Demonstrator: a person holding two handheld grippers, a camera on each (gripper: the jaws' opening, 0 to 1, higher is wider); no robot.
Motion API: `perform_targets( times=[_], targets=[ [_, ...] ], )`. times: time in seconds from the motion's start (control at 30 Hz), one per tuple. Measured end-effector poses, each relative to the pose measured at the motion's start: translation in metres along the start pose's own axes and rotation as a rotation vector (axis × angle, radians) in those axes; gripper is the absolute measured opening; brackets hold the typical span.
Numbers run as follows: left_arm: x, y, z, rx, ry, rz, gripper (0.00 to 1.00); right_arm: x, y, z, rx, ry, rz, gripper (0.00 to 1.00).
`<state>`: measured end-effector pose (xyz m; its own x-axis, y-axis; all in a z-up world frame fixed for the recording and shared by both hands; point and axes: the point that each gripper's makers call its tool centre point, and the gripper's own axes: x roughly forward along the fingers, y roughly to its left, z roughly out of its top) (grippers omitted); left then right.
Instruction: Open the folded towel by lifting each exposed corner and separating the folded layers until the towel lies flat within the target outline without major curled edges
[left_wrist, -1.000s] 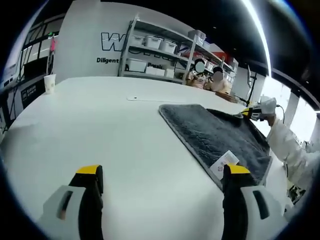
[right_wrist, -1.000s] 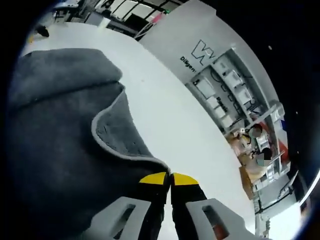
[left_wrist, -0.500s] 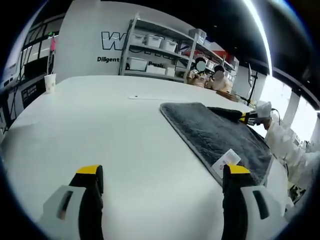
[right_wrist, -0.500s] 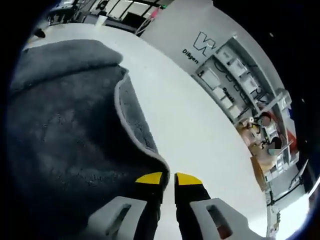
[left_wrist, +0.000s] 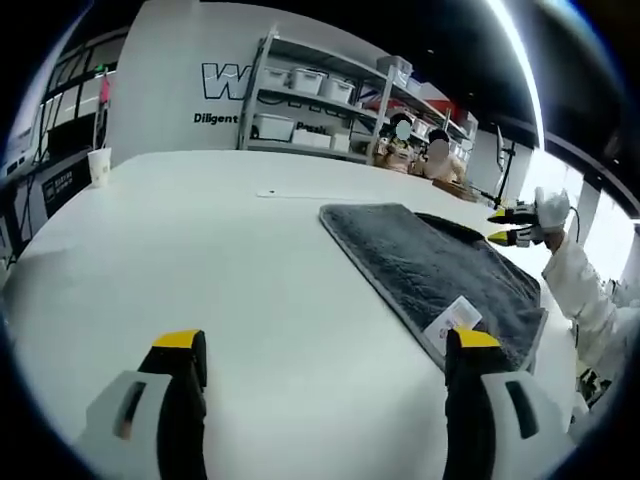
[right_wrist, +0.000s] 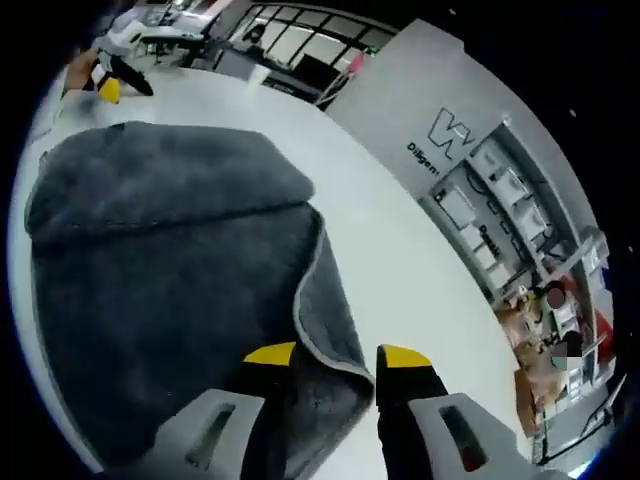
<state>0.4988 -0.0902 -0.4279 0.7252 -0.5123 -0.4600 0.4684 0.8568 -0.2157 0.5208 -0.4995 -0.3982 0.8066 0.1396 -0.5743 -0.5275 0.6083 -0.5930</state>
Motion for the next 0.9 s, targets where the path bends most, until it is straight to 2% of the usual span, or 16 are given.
perform_targets(
  times=[0.1, 0.23, 0.33, 0.47, 0.6, 0.7, 0.73, 0.9],
  targets=[
    [0.000, 0.000, 0.000, 0.001, 0.001, -0.004, 0.98, 0.011, 0.004, 0.005, -0.021, 0.004, 0.009, 0.15],
    [-0.001, -0.002, 0.002, 0.003, -0.006, -0.011, 0.98, 0.025, 0.009, 0.004, -0.029, 0.024, 0.039, 0.11],
    [-0.002, -0.004, 0.004, 0.003, -0.015, -0.021, 0.99, 0.028, 0.011, 0.001, -0.029, 0.031, 0.043, 0.00],
    [-0.005, -0.009, 0.009, -0.006, -0.042, -0.047, 0.98, 0.026, 0.005, 0.004, -0.030, 0.016, 0.027, 0.00],
    [-0.005, -0.011, 0.011, -0.003, -0.051, -0.059, 0.98, 0.023, -0.015, 0.005, -0.029, 0.019, -0.043, 0.00],
    [-0.005, -0.010, 0.011, -0.002, -0.050, -0.057, 0.98, 0.021, -0.035, 0.006, -0.039, 0.038, -0.129, 0.00],
    [-0.004, -0.010, 0.011, -0.002, -0.050, -0.057, 0.98, 0.024, -0.046, 0.010, -0.057, 0.038, -0.167, 0.00],
    [-0.003, -0.010, 0.011, 0.000, -0.046, -0.057, 0.98, 0.040, -0.075, 0.014, -0.156, 0.074, -0.296, 0.00]
  ],
)
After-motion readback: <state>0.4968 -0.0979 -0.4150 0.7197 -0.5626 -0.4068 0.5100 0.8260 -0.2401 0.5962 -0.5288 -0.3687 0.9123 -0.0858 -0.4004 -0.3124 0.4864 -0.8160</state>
